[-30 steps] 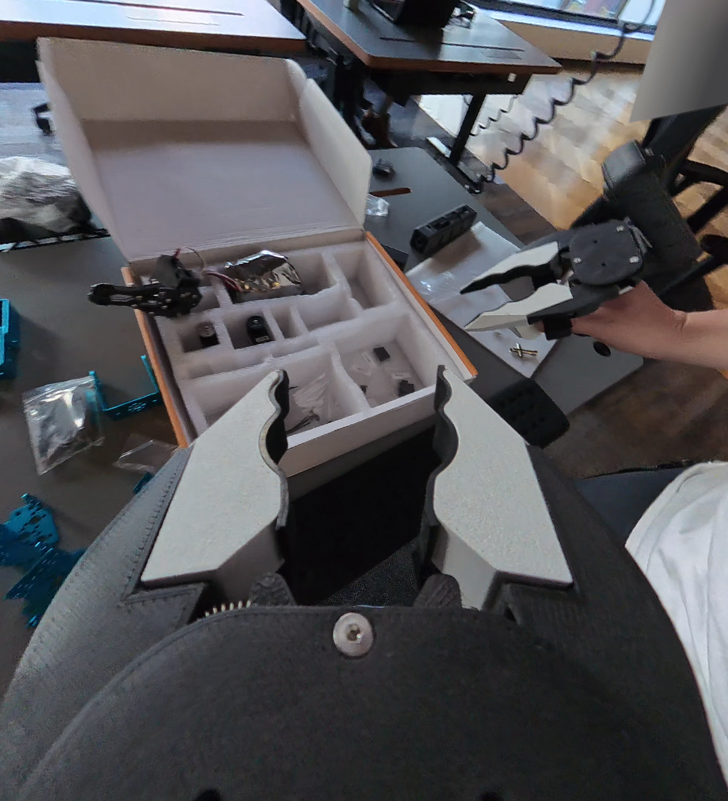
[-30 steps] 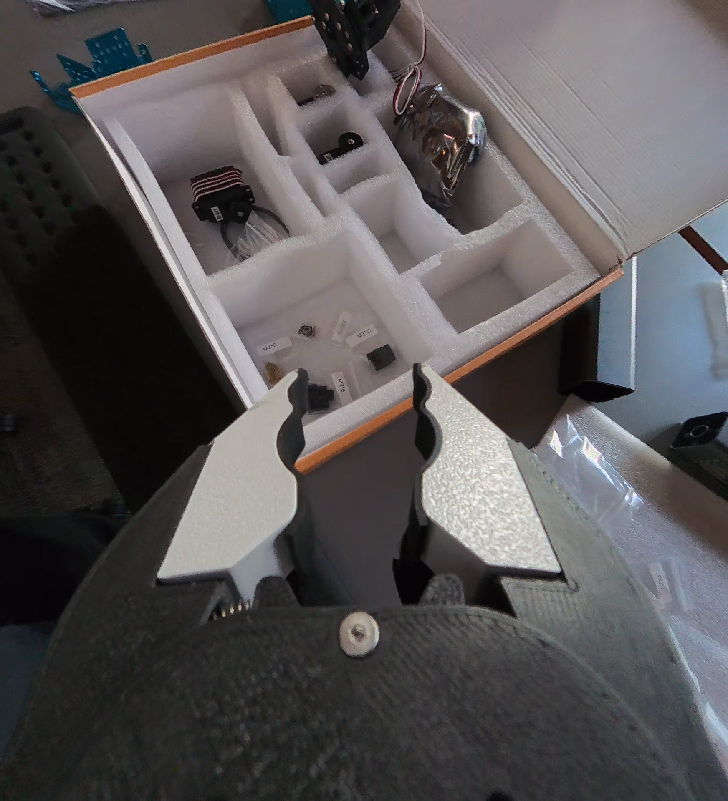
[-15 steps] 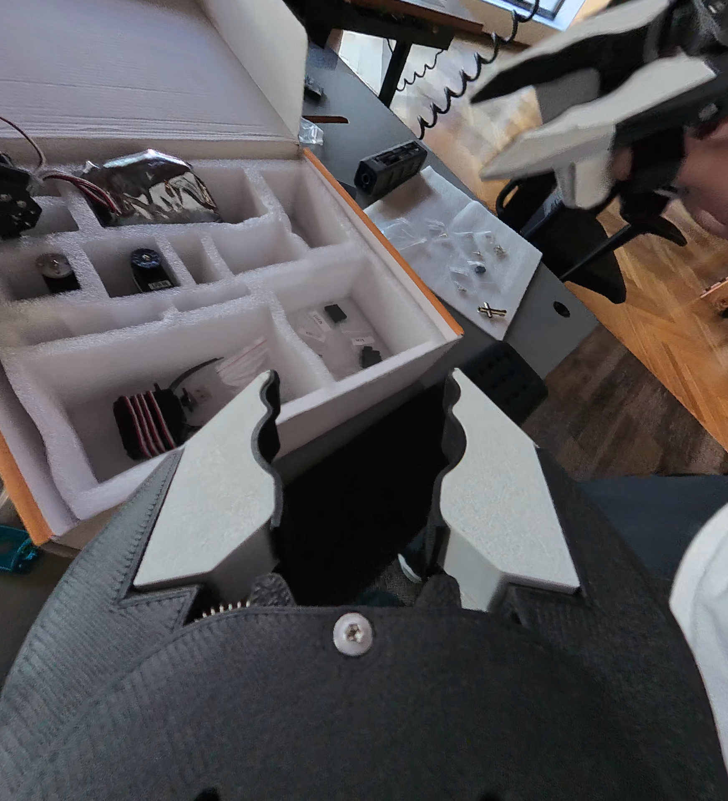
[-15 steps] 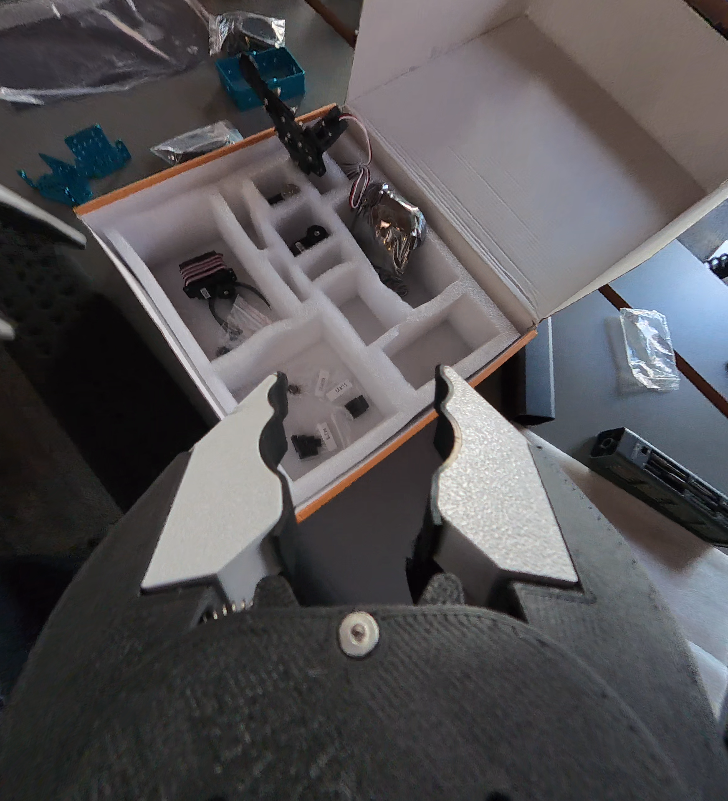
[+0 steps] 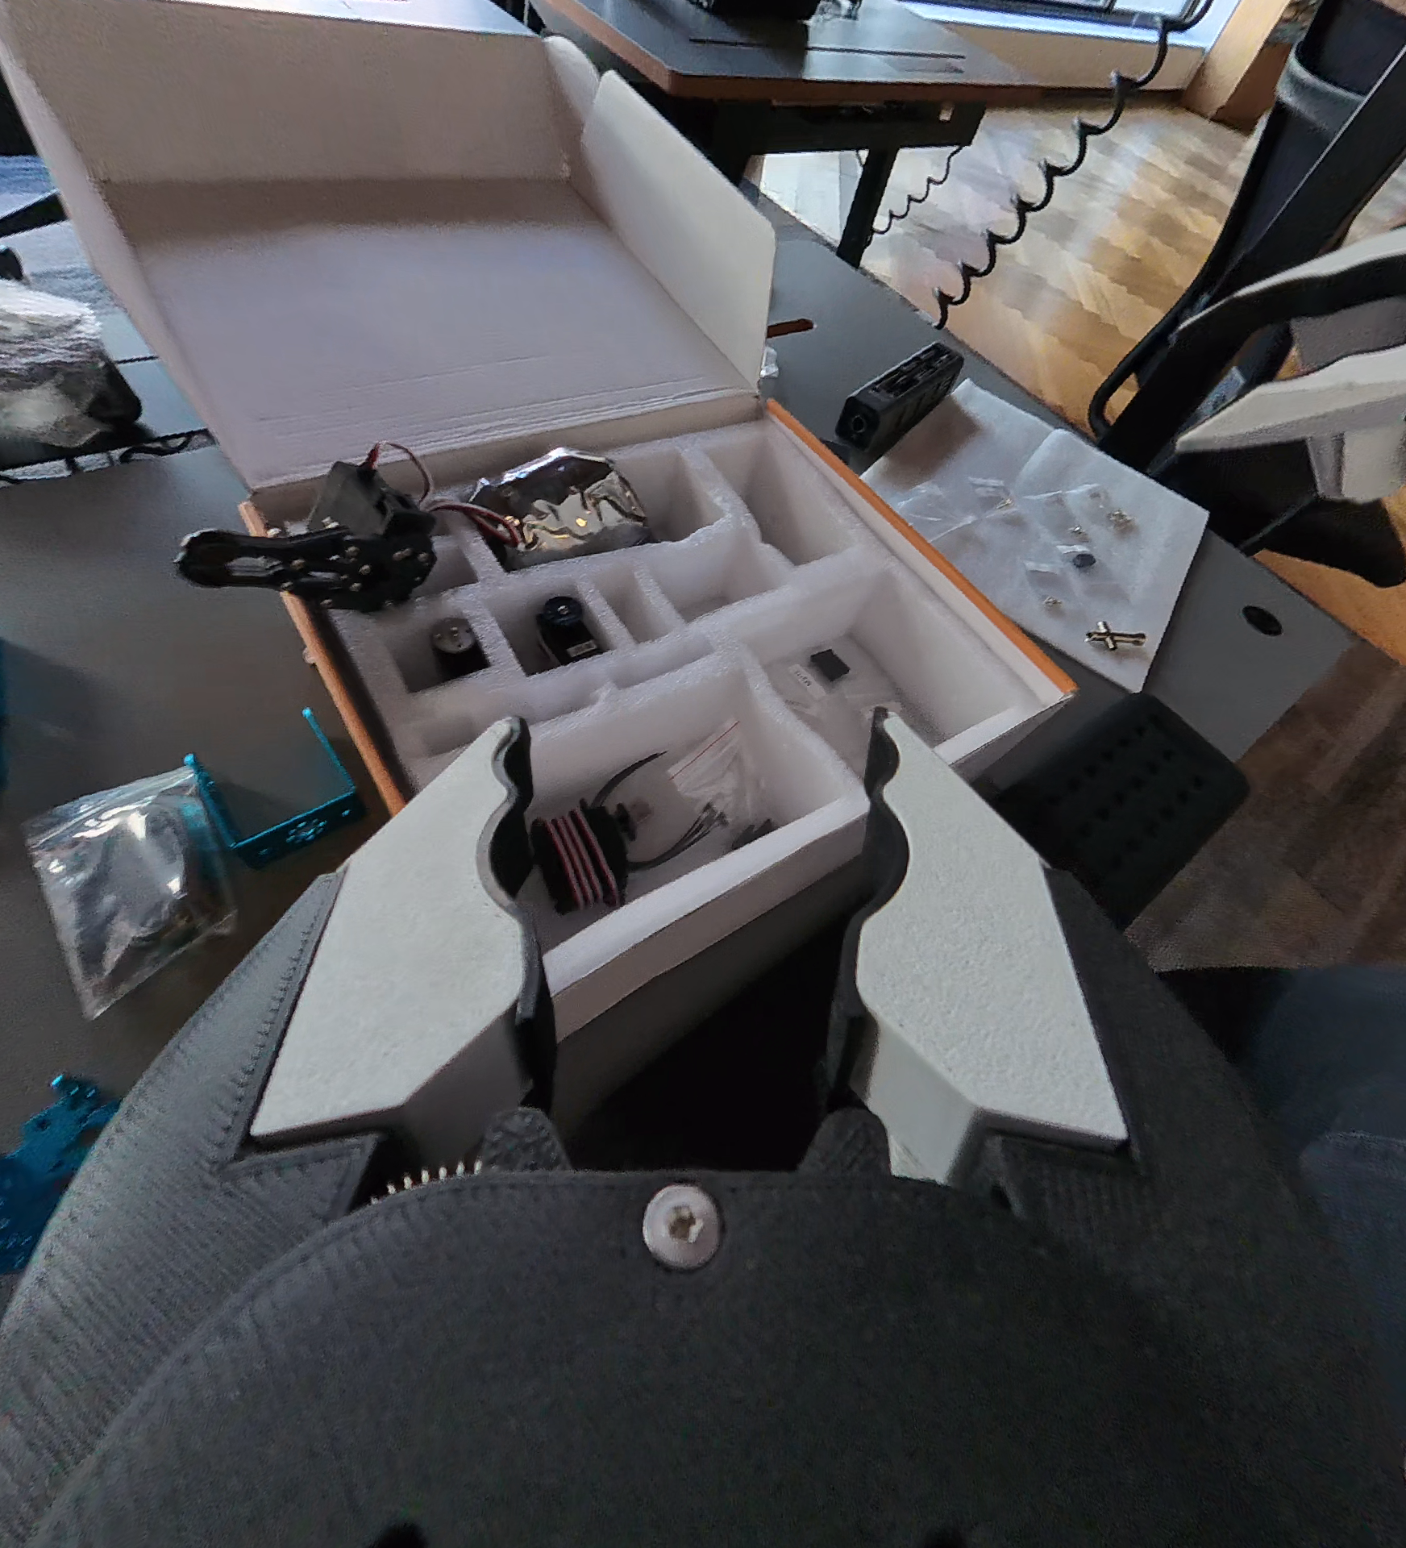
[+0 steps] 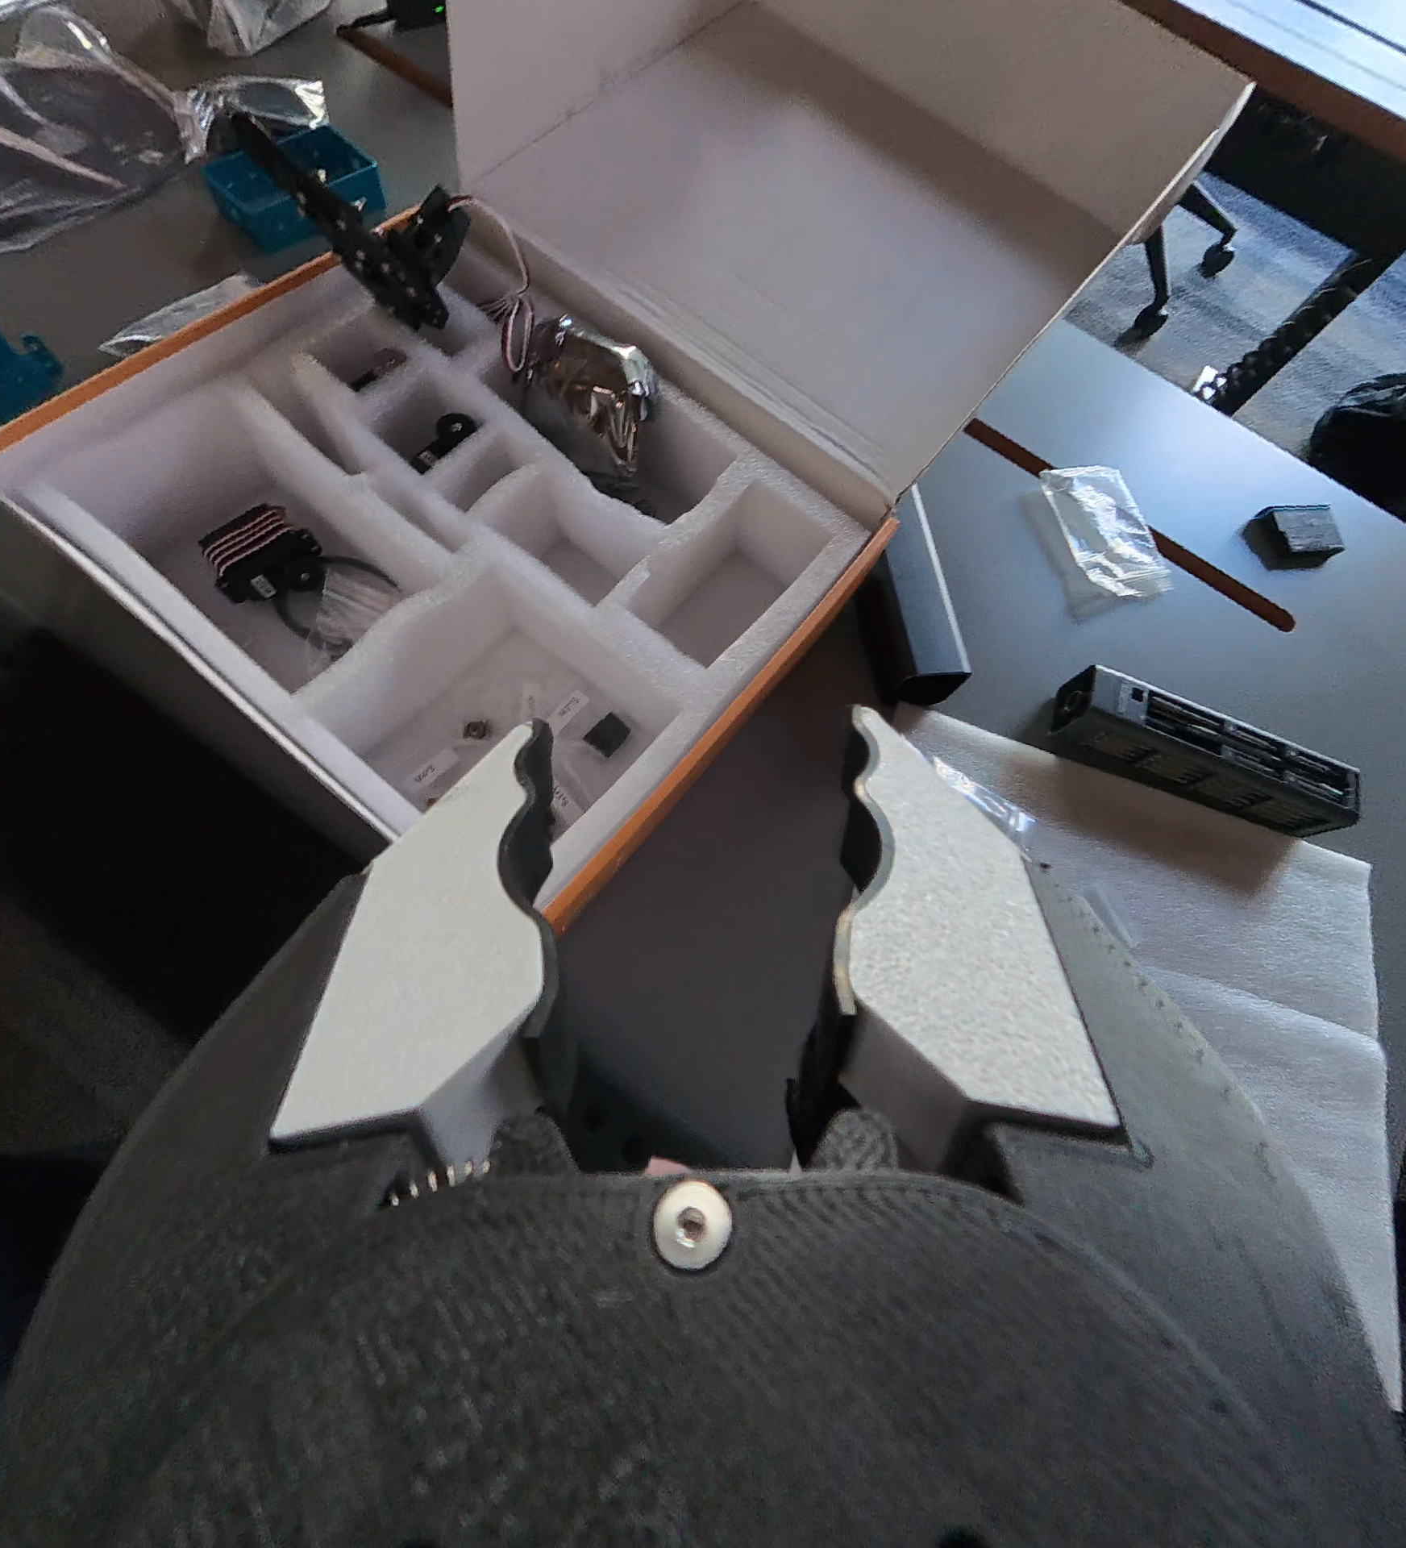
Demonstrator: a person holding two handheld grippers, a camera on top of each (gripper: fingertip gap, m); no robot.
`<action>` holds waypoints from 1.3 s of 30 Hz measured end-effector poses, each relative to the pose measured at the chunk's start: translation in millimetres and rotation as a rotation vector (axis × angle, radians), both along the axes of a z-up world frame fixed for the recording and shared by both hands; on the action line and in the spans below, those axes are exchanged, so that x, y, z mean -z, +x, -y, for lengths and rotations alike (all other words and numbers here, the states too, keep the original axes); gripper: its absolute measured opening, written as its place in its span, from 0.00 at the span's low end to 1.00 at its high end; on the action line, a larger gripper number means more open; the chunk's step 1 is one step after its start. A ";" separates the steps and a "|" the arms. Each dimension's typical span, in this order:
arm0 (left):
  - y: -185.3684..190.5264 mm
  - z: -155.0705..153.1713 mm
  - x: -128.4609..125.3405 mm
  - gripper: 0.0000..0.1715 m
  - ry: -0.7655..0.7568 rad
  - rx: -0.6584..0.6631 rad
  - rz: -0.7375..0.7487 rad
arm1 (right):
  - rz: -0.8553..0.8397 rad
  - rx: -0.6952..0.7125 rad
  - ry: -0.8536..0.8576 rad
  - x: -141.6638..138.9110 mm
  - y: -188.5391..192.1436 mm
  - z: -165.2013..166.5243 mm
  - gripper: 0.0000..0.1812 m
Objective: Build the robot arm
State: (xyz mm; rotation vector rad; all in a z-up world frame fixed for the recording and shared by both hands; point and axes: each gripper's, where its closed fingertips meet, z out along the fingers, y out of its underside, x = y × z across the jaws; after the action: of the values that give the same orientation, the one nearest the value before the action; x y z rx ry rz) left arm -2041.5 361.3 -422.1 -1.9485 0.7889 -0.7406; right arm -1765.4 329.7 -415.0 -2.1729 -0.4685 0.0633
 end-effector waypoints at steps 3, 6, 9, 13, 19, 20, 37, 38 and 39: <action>-18.4 3.0 0.8 0.46 -0.005 -0.037 -0.010 | 0.001 0.011 0.021 -2.9 -0.8 -4.6 0.40; -36.5 7.9 1.8 0.46 -0.013 -0.082 -0.012 | -0.004 -0.014 0.017 0.5 -8.2 -4.8 0.41; -58.6 11.8 5.1 0.46 -0.006 -0.141 -0.028 | 0.020 -0.038 0.004 7.2 -11.1 -3.5 0.41; -100.3 13.4 13.8 0.46 0.000 -0.262 -0.030 | 0.139 -0.041 -0.005 13.6 3.7 -1.0 0.38; -163.3 19.4 21.3 0.45 0.009 -0.439 0.015 | 0.220 0.030 -0.043 15.5 40.1 -2.2 0.44; -169.2 21.8 24.1 0.45 0.002 -0.455 0.020 | 0.208 0.049 -0.061 18.5 44.2 -1.7 0.44; -153.1 -67.5 -84.4 0.45 0.185 -0.376 0.226 | -0.266 0.336 0.178 -93.6 150.1 -30.9 0.29; -153.7 -81.6 -107.0 0.45 0.238 -0.368 0.197 | -0.266 0.353 0.236 -121.8 172.3 -36.0 0.29; -150.4 -93.1 -128.2 0.46 0.283 -0.359 0.177 | -0.234 0.357 0.272 -141.7 192.8 -39.1 0.29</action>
State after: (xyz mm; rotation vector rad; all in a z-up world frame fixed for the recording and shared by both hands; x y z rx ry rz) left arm -2191.9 454.4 -293.9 -1.6798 0.3958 -0.5417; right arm -1572.6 368.7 -273.3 -1.9199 0.0467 0.0526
